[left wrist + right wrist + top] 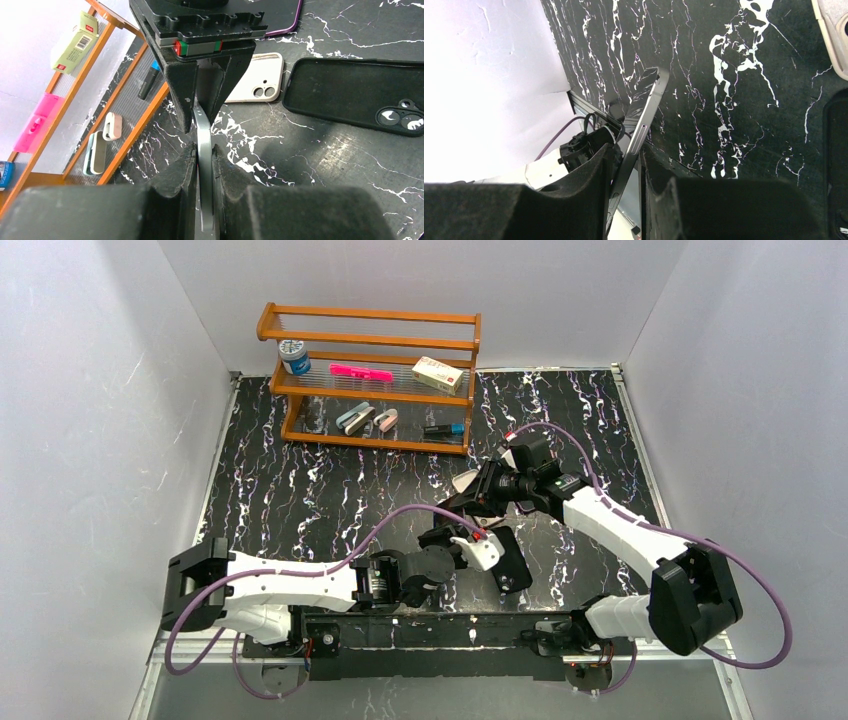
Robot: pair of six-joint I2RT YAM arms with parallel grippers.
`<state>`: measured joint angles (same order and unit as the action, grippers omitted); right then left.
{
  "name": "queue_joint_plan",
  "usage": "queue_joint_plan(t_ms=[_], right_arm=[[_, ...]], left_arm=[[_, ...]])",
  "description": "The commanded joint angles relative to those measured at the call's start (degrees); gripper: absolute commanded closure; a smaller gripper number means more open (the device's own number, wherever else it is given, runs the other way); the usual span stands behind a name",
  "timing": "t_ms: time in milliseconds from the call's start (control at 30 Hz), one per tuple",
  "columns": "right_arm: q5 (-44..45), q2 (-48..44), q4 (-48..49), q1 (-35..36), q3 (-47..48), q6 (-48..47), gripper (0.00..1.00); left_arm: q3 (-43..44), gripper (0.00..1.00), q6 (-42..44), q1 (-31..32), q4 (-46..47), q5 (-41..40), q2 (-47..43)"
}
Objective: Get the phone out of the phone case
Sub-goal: Place the phone at the center of the board.
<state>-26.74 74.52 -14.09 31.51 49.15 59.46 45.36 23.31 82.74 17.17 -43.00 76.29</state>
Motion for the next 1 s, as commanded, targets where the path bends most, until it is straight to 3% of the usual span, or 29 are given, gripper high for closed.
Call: queue_joint_plan(t_ms=[0, 100, 367, 633, 767, 967], right_arm=[[-4.0, 1.0, 4.7, -0.3, 5.7, -4.2, 0.99], [-6.1, 2.1, 4.1, -0.2, 6.1, -4.2, 0.99], [-9.1, 3.4, 2.7, -0.4, 5.0, -2.3, 0.65], [-12.3, 4.5, 2.7, -1.8, 5.6, -1.4, 0.62], [-13.5, 5.0, 3.8, -2.2, 5.9, -1.0, 0.7], [-15.5, 4.7, 5.5, -3.8, 6.0, -1.4, 0.99]], left_arm=[[1.9, 0.91, -5.0, 1.4, 2.1, 6.9, 1.7], [1.8, 1.0, -3.9, 1.6, 2.2, 6.0, 2.9], [0.3, 1.0, 4.9, 4.3, 6.6, -1.1, 5.3], [-0.5, 1.0, 11.3, 6.3, 9.5, -6.5, 7.3], [-1.1, 1.0, 12.7, 8.1, 11.4, -7.8, 8.2], [-1.4, 0.99, 12.3, 8.7, 12.7, -9.4, 9.4]])
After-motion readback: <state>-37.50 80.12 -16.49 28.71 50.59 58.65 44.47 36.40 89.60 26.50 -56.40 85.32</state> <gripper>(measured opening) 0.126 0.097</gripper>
